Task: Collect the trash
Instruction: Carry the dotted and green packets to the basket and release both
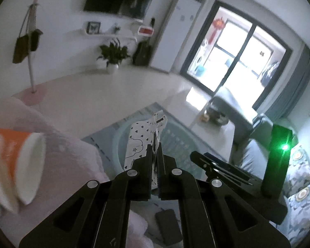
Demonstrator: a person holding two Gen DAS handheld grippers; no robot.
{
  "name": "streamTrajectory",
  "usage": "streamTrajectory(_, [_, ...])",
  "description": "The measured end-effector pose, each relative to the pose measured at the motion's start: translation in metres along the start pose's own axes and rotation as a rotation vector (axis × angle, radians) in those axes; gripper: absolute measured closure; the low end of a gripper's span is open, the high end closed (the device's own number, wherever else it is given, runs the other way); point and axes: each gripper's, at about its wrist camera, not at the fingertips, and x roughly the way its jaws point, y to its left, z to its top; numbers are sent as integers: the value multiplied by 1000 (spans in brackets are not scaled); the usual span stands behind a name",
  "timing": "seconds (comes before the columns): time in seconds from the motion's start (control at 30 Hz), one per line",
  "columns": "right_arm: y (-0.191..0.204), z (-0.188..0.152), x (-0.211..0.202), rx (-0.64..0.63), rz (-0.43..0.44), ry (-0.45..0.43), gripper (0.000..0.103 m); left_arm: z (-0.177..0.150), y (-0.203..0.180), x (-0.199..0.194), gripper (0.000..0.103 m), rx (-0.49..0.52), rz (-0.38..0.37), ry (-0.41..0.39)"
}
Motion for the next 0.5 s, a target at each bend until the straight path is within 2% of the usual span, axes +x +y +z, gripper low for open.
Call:
streamTrajectory(0.17, [-16, 3, 32, 30, -54, 54, 68, 3, 1, 41, 99, 10, -9, 72])
streamTrajectory(0.23, [-22, 6, 37, 37, -54, 71, 67, 3, 4, 49, 83, 3, -21, 81])
streamTrajectory(0.27, [-25, 7, 37, 45, -51, 71, 61, 4, 5, 50, 63, -7, -31, 79])
streamTrajectory(0.3, [-27, 7, 36, 53, -52, 64, 56, 3, 6, 46, 46, -22, -36, 68])
streamTrajectory(0.33, [-28, 8, 34, 54, -53, 57, 47, 2, 6, 43, 42, -30, -43, 60])
streamTrajectory(0.5, [-26, 8, 16, 40, -46, 29, 46, 2, 9, 27, 39, -44, -56, 32])
